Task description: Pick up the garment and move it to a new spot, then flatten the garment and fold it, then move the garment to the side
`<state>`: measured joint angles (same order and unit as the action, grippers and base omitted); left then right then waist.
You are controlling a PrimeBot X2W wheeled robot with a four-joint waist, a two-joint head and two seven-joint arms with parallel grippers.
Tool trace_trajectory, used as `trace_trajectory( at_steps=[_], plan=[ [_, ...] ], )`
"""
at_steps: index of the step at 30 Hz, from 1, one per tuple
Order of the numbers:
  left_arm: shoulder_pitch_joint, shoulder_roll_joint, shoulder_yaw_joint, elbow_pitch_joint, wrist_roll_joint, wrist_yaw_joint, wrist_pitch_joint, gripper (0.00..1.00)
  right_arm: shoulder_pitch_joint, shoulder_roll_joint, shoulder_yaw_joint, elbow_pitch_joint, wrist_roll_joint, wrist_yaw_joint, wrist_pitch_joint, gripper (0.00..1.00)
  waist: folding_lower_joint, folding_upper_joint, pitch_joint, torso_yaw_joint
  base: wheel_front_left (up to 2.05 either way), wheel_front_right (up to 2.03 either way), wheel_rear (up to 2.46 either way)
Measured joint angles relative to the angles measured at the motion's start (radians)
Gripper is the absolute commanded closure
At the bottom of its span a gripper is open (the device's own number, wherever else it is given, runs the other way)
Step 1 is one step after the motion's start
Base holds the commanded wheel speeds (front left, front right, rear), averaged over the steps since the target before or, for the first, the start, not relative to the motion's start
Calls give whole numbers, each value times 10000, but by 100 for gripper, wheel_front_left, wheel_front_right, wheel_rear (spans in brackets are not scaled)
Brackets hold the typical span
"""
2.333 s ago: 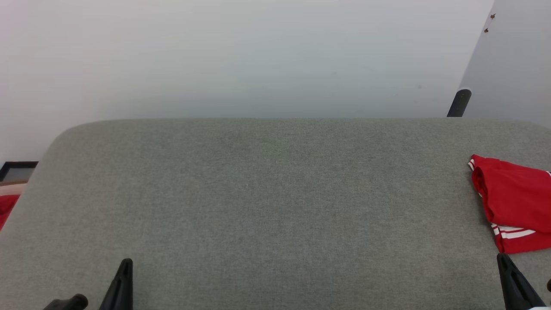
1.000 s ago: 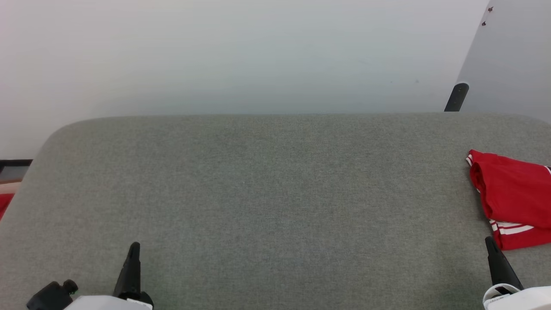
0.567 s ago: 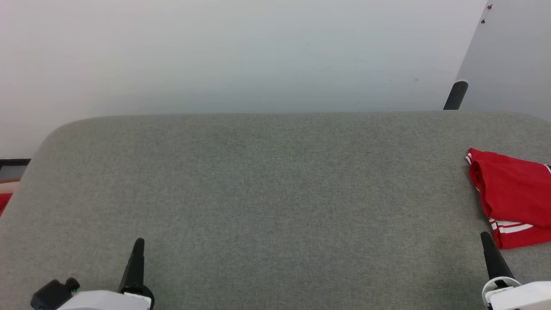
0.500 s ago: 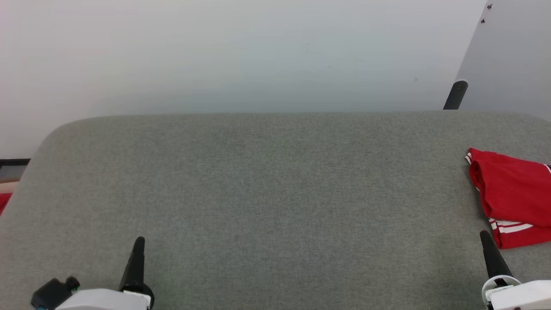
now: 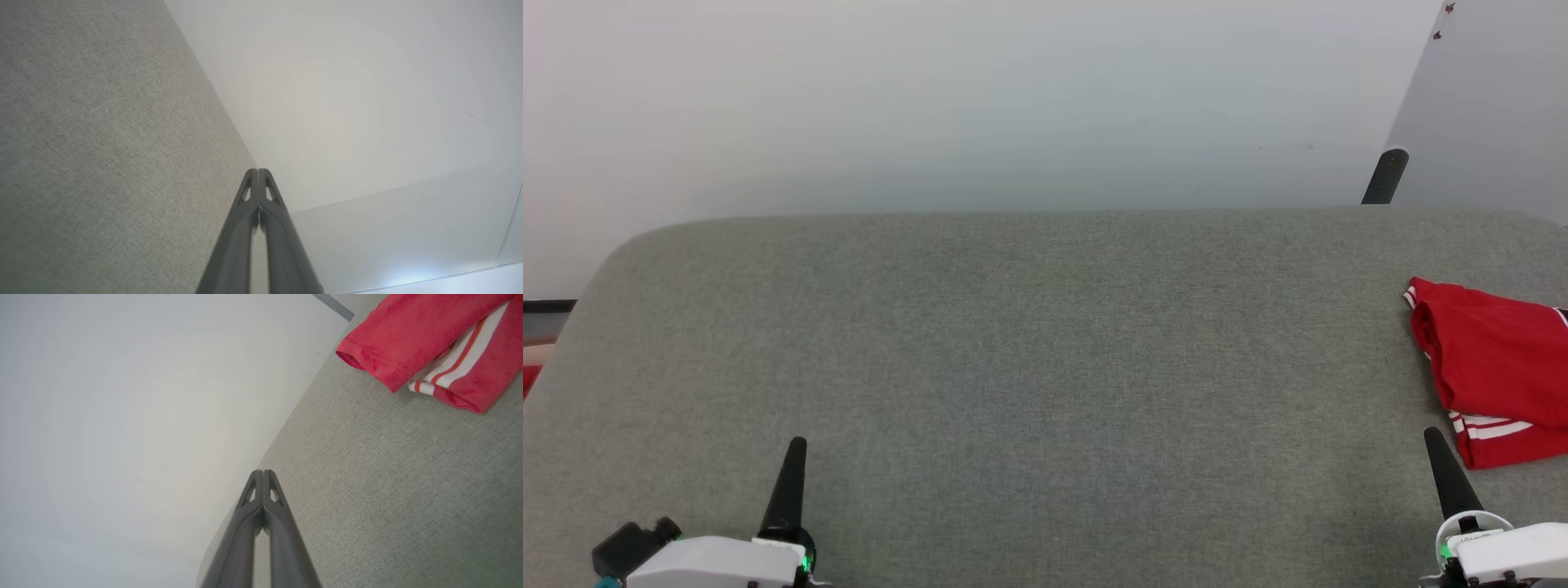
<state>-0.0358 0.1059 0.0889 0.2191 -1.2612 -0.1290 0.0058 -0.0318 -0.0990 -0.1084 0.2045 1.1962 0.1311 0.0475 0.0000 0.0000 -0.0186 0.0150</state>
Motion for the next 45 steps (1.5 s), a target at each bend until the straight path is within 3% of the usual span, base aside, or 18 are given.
trace_trajectory(
  at_steps=[45],
  plan=[
    [-605,-485,217,226,-3001,0,953,100,-617,418,-50,355,3574,-6,585,100,0,0,182,-126,0,0,0]
  ],
)
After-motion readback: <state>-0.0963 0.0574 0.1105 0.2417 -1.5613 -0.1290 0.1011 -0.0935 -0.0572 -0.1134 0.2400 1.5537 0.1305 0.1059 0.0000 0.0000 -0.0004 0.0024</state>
